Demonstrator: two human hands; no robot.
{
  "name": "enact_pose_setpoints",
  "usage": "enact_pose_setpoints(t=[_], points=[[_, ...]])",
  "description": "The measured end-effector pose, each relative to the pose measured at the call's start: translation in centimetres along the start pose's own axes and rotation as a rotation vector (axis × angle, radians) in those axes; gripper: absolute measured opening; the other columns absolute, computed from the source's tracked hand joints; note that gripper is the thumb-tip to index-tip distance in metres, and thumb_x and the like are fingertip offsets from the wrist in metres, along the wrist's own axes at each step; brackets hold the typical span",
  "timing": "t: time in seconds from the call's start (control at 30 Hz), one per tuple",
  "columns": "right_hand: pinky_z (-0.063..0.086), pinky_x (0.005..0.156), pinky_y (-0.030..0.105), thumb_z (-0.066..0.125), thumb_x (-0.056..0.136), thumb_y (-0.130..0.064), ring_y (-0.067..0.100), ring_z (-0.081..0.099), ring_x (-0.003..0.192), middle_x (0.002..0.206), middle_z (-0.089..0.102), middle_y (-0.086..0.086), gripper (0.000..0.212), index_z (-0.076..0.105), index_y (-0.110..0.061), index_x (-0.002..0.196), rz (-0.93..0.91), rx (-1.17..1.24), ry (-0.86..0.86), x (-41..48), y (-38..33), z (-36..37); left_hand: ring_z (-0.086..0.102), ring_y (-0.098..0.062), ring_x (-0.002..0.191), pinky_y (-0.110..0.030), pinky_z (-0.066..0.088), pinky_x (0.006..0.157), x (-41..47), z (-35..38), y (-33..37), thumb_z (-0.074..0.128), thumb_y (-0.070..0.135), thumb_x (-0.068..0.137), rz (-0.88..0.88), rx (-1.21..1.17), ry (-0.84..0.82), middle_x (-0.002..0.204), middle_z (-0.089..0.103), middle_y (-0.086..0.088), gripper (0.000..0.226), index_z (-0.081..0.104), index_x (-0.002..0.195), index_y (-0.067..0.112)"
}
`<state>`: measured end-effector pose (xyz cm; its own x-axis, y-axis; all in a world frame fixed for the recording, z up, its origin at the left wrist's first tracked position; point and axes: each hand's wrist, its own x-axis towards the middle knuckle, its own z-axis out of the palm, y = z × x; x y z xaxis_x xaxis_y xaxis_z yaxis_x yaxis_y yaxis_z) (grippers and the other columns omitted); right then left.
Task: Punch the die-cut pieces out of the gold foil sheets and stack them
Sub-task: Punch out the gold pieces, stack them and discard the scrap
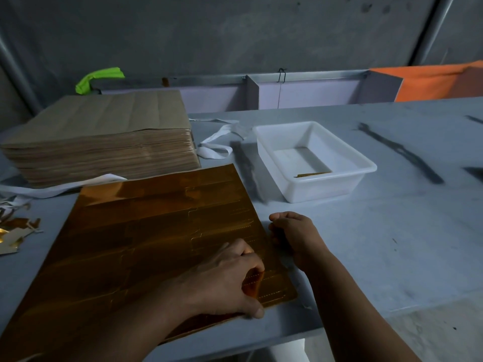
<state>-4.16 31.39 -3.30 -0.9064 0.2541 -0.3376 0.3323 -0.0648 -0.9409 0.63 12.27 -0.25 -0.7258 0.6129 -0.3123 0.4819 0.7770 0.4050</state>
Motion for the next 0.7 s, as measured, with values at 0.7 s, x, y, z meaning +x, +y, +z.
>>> enact_pose_setpoints(t=[0.7], points=[[0.052, 0.06, 0.032, 0.058, 0.098, -0.013, 0.021, 0.06, 0.067, 0.076, 0.065, 0.011, 0.014, 0.07, -0.008, 0.094, 0.025, 0.058, -0.001, -0.9, -0.2, 0.2, 0.063, 0.009, 0.078, -0.01, 0.054, 0.067, -1.1, -0.6, 2.2, 0.07, 0.023, 0.088, -0.15, -0.392, 0.315, 0.082, 0.07, 0.013, 0.012, 0.071, 0.077, 0.029]])
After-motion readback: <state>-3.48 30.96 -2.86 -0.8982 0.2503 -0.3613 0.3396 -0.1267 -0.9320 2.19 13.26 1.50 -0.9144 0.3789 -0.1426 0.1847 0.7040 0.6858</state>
